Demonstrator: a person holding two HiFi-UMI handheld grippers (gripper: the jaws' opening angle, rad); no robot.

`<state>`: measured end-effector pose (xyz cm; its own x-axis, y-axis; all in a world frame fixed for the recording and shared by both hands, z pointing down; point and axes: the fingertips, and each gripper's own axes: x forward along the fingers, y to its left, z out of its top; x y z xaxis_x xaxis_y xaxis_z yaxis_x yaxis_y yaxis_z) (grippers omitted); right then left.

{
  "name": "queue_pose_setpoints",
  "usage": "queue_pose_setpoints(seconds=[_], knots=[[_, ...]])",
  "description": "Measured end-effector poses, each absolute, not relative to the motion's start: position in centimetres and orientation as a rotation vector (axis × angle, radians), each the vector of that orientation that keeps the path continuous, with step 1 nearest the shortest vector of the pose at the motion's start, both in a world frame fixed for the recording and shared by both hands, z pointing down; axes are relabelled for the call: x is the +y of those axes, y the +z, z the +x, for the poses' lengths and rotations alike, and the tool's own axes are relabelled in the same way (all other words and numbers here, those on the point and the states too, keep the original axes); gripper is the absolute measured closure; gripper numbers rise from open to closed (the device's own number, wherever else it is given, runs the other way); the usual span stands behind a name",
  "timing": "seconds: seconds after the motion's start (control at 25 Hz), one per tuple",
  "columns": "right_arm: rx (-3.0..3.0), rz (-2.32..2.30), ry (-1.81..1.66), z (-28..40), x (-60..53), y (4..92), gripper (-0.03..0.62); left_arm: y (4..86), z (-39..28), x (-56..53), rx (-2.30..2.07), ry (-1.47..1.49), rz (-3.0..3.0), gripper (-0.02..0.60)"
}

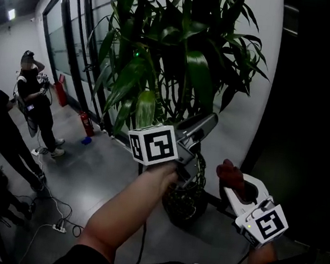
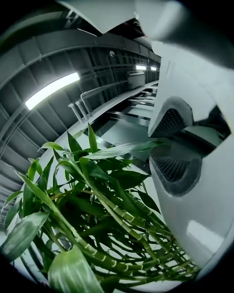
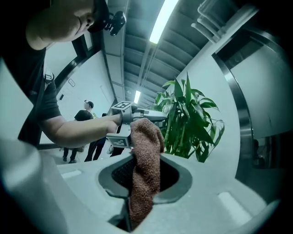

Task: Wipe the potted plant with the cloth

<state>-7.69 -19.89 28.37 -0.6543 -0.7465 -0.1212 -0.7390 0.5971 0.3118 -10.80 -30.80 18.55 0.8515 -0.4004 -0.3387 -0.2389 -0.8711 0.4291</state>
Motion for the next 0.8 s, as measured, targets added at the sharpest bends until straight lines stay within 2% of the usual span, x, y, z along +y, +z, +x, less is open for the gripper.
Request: queue_pose_setpoints(seconds=[0.12, 0.36, 0.8], knots=[[-2.809, 1.207, -0.63, -8.0, -20.8, 25.7, 0.53, 18.1, -11.1, -30.8, -0.465, -0.652, 2.643, 0.552], [-2.541, 1.045, -0.956, -9.1, -23.7, 21.9, 0.53, 19.7, -12.3, -31.2, -0.602, -0.606, 2.69, 0.557], [-1.868, 1.066, -1.616, -15.6, -32.0, 8.5, 0.531, 21.6, -14.0, -31.2, -0.756, -0.519, 2.701, 0.56]])
